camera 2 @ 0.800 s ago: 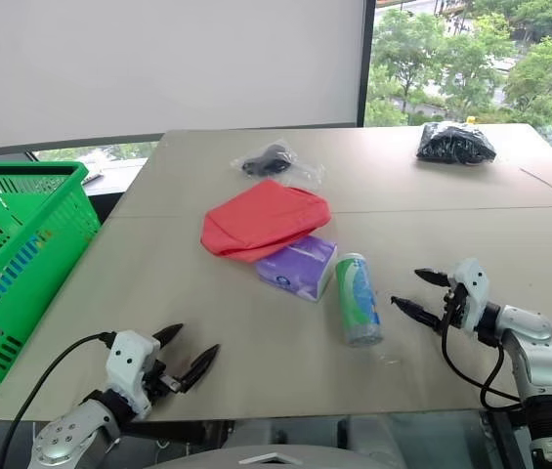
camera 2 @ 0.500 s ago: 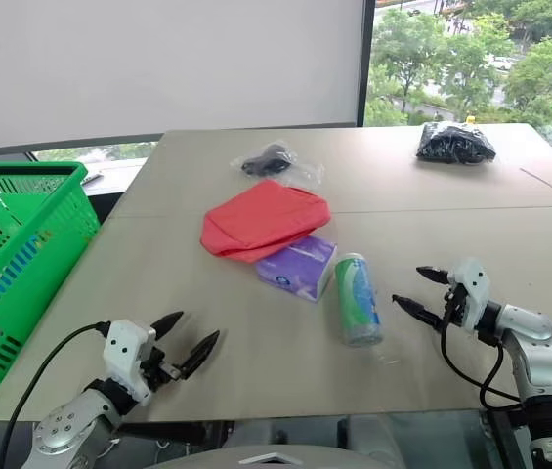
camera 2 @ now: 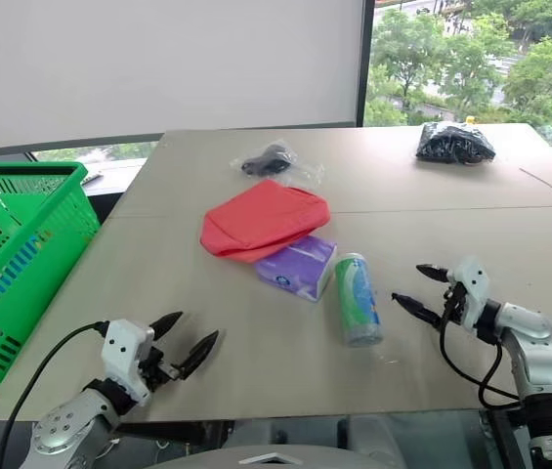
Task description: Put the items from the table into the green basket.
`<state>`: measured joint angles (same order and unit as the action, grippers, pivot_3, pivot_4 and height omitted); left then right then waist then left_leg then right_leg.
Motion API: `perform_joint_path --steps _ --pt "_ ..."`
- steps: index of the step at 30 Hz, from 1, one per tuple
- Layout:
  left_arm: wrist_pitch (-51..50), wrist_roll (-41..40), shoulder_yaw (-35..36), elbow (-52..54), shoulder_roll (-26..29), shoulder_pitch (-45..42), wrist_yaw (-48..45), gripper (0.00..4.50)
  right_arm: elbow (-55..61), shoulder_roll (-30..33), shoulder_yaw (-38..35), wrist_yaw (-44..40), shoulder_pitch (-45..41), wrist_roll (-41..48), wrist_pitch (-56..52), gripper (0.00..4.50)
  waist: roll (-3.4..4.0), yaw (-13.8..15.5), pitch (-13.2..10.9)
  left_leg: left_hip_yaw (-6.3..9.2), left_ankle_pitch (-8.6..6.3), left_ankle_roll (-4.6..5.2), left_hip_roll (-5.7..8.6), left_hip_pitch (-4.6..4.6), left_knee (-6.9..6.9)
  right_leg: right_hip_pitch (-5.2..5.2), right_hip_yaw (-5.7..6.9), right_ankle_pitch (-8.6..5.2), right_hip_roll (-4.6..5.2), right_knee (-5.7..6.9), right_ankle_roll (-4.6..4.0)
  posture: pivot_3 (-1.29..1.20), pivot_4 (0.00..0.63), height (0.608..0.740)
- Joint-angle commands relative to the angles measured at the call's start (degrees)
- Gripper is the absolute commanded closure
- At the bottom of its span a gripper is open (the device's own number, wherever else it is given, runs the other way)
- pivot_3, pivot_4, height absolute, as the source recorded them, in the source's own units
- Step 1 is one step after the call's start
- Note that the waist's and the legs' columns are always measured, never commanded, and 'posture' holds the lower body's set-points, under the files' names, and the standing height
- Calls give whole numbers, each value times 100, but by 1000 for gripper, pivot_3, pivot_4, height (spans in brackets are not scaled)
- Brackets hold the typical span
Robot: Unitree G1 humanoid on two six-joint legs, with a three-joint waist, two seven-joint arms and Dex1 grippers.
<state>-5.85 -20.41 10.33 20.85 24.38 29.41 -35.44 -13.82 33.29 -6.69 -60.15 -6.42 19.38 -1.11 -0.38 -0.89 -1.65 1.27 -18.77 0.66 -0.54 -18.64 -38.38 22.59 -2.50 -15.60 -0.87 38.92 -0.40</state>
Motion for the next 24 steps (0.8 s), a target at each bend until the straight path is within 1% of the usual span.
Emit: perform_joint_path --steps 1,5,8,9,11,17,20,22,23,24 --pt "45 -121 255 251 266 -213 -163 49 535 0 154 468 -781 -265 -148 0 5 -24 -3 -1 0 0 0 1 0 0 -1 0 -1 0 0 -4 0 740" --pt "-96 -261 420 144 501 -541 -277 49 610 -71 551 532 -1442 -564 -87 0 -6 -1 6 3 0 -1 -2 2 0 1 4 1 -8 3 -1 -15 0 740" --pt "-194 -545 636 51 870 -794 -724 49 232 -286 1333 455 -2383 -1309 405 0 -4 -12 3 10 0 -1 -4 1 -2 12 10 2 -5 -2 -4 -18 0 740" --pt "-261 -695 703 92 977 -820 -875 49 4 -318 1579 496 -2631 -1649 666 0 -5 -28 4 10 1 -2 -4 -2 -2 29 9 4 -4 0 -5 -15 0 740" --pt "-412 -1099 900 229 1179 -825 -1195 49 -778 -449 2062 877 -3245 -2455 1515 0 -5 -40 4 10 1 -2 -5 -7 -2 38 10 4 -2 0 -6 -3 0 740" --pt "-862 -1779 1355 737 1499 -654 -1509 49 -2932 -871 2930 1729 -4597 -3763 3529 0 -9 9 5 11 0 -2 -1 -26 1 61 14 5 12 -1 -7 80 0 740" --pt "-1031 -2000 1611 1034 1565 -401 -1580 49 -3738 -1018 3200 2075 -5059 -4172 4142 0 -9 26 5 13 0 -2 -1 -29 5 65 14 5 14 0 -8 105 0 740" --pt "-1130 -2103 1755 1185 1561 -260 -1556 0 -4142 -1079 3300 2295 -5270 -4367 4438 524 -9 43 4 13 -1 -2 -1 -29 7 65 14 5 15 1 -9 134 0 740" --pt "-1161 -2129 1817 1251 1534 -204 -1507 0 -4310 -1101 3325 2387 -5351 -4426 4563 855 -9 55 4 14 -1 -2 -1 -29 6 65 14 5 16 2 -9 146 0 740" --pt "-1195 -2161 1869 1313 1497 -159 -1445 0 -4459 -1121 3338 2467 -5418 -4475 4669 1279 -9 73 4 15 -1 -2 -1 -29 6 65 15 5 16 2 -9 153 0 740"
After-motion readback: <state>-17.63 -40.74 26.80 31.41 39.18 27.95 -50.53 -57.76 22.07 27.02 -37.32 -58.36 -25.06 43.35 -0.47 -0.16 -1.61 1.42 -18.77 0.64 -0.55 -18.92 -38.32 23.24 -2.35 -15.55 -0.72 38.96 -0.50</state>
